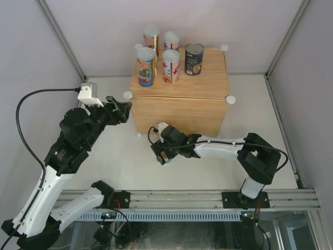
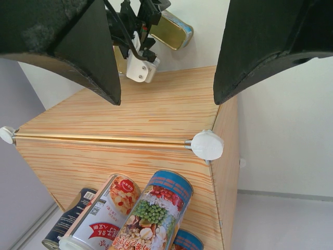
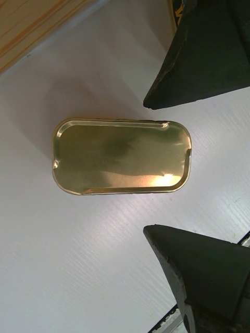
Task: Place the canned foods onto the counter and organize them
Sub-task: Pick up the canned food from the center of the board.
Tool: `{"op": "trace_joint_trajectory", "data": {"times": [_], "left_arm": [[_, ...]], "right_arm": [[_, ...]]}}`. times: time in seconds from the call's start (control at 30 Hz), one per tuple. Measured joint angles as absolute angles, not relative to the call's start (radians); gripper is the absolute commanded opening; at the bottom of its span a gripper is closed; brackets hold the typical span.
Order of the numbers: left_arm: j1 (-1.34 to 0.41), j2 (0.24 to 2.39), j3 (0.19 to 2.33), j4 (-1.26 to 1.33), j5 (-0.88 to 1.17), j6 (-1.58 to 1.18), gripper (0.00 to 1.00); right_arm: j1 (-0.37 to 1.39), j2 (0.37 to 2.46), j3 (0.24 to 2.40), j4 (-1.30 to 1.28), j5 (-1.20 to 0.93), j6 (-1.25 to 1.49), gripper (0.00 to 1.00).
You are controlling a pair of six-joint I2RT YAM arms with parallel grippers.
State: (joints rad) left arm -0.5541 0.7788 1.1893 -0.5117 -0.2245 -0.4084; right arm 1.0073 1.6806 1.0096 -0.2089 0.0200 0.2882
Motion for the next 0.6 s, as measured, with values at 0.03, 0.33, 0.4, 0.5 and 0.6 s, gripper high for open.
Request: {"op": "trace_joint_trajectory", "data": {"times": [0.03, 0.33, 0.4, 0.5, 0.6], "left_arm": [[-0.554, 0.779, 1.189, -0.512, -0.225, -0.408, 0.76], [-0.554, 0.779, 1.189, -0.512, -0.225, -0.408, 0.76], [-0.554, 0.779, 1.189, -0.512, -0.225, -0.408, 0.76], [-0.554, 0.779, 1.189, -0.512, -0.225, -0.408, 0.76], [-0.554, 0.779, 1.189, -0.512, -0.226, -0.408, 0.77]], "right_arm": [[1.007, 1.686, 1.013, -0.209, 0.02, 0.289, 0.9], [1.003, 1.716, 1.024, -0.221, 0.017, 0.289, 0.83], [1.003, 1.719, 1.025, -0.222, 0.017, 0.289, 0.82], [1.002, 1.722, 1.026, -0.227, 0.017, 0.292, 0.78], [1.001, 1.73, 1.032, -0.231, 0.016, 0.292, 0.72]]}}
